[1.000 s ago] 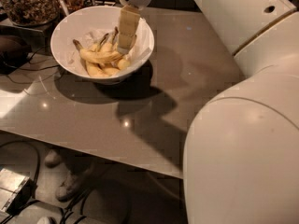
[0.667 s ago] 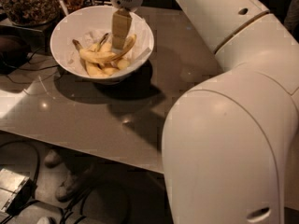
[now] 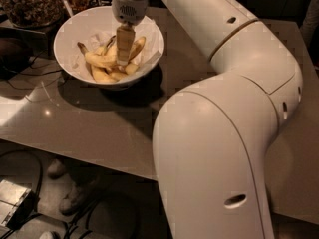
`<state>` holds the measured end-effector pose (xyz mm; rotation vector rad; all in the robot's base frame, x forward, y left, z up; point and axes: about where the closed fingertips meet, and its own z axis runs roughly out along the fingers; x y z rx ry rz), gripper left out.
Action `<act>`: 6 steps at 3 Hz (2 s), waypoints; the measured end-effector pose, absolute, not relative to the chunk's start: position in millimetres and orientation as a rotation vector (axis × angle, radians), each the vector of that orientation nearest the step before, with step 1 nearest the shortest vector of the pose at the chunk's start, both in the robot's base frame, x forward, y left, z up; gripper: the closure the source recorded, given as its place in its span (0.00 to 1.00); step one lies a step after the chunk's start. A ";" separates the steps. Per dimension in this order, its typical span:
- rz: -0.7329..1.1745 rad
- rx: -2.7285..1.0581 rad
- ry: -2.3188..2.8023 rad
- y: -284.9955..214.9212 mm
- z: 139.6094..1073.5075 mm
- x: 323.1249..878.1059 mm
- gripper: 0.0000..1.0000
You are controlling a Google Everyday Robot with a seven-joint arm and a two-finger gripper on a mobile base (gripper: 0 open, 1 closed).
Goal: Pick banana from white bowl
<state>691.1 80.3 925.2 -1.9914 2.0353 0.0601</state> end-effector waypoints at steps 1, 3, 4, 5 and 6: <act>0.054 -2.039 2.061 84.2 900.1 695.8 0.27; 0.064 -2.076 2.085 86.5 876.7 699.0 0.41; 0.064 -2.075 2.085 86.5 876.7 699.0 0.67; 0.064 -2.075 2.084 86.5 877.2 699.0 0.90; 0.064 -2.075 2.085 86.5 879.9 699.0 1.00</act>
Offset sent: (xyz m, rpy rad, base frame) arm -0.0071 -0.0083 -0.0662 -0.1446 0.1651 0.0322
